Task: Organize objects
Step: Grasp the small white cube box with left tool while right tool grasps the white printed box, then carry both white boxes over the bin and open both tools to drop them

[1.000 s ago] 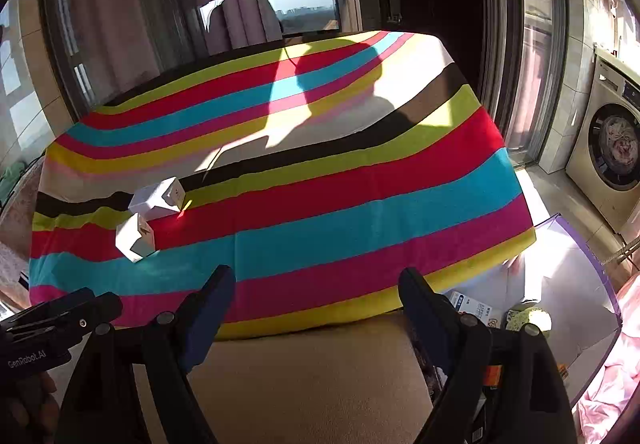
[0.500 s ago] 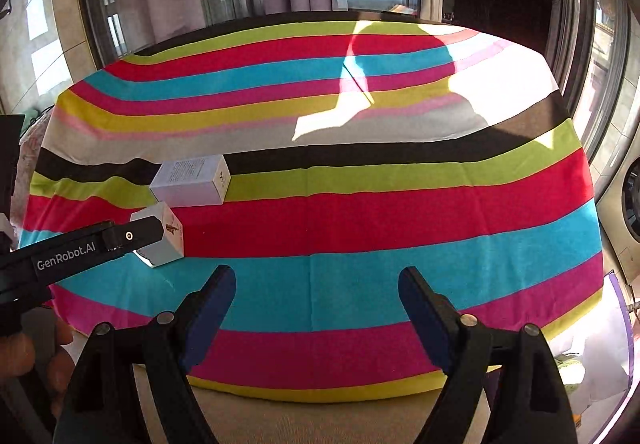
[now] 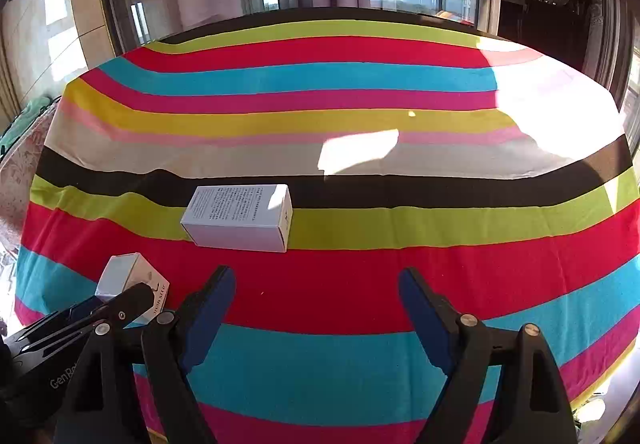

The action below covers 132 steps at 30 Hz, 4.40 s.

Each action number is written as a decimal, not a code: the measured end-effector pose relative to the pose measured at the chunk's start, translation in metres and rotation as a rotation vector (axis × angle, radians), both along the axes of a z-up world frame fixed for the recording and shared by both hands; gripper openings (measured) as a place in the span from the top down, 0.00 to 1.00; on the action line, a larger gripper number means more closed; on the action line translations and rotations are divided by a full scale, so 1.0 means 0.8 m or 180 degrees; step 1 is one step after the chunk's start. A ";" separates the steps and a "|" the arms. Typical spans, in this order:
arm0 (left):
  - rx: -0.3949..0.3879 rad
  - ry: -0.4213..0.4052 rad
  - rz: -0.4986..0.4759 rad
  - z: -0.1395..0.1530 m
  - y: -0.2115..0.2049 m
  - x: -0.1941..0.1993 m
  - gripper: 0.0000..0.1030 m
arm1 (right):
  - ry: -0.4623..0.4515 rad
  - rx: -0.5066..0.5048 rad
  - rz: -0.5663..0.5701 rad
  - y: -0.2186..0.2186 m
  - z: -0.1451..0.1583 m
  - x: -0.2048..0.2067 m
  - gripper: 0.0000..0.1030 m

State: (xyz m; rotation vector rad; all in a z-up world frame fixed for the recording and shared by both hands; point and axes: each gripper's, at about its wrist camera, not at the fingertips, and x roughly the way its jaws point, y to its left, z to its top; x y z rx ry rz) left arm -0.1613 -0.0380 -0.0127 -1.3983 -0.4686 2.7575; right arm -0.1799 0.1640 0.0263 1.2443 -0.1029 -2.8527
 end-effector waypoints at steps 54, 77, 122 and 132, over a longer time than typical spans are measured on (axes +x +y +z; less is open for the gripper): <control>0.0010 0.0367 -0.0070 0.012 0.013 0.029 0.55 | -0.0211 0.0160 -0.0069 -0.042 -0.030 -0.049 0.16; -0.0028 0.0498 -0.0824 0.048 0.119 0.090 0.55 | -0.0253 0.0003 -0.0771 0.090 0.009 0.114 0.16; 0.0311 0.0308 -0.2845 0.048 0.396 0.199 0.52 | -0.0646 0.0056 -0.2222 0.336 -0.038 0.307 0.15; 0.0381 0.0228 -0.2882 0.043 0.398 0.203 0.19 | -0.0762 0.0082 -0.2437 0.347 -0.044 0.317 0.13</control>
